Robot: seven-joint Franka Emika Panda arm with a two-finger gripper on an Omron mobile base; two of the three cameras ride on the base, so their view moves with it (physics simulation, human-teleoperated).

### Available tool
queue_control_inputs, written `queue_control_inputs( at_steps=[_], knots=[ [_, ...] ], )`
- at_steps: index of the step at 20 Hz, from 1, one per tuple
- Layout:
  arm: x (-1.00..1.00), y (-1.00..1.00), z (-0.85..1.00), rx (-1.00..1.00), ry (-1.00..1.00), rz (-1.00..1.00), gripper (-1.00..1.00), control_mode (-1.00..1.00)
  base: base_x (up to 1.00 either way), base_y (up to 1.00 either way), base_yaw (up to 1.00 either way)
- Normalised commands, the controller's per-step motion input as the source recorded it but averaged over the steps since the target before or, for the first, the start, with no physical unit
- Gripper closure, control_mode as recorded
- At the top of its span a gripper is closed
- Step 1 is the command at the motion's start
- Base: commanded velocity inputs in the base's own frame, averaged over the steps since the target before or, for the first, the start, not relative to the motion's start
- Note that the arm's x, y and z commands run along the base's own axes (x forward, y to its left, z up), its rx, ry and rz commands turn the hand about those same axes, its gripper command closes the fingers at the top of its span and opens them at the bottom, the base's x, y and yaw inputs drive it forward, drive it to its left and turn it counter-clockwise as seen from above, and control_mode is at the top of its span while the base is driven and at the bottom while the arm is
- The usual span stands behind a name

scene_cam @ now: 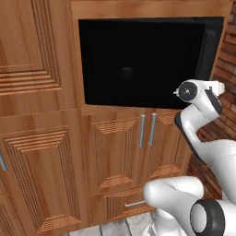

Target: Pick the mug from the counter and place it inside the microwave. Then close the microwave.

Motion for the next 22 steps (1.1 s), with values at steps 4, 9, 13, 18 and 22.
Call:
queue_control_inputs(
  at_steps=[4, 9, 13, 18, 22],
  knots=[
    [0.30, -0.20, 0.32, 0.09, 0.00, 0.07, -1.00, -1.00, 0.00, 0.00, 0.00],
    [0.35, -0.14, 0.33, 0.06, 0.00, 0.06, -1.00, -1.00, 0.00, 0.00, 0.00],
    [0.29, -0.12, 0.32, 0.05, 0.00, 0.05, -1.00, -1.00, 0.00, 0.00, 0.00],
    [0.30, -0.13, 0.24, 0.04, 0.00, 0.05, -1.00, -1.00, 0.00, 0.00, 0.00],
    [0.29, -0.13, 0.23, 0.05, 0.00, 0.05, -1.00, -1.00, 0.00, 0.00, 0.00]
  ],
)
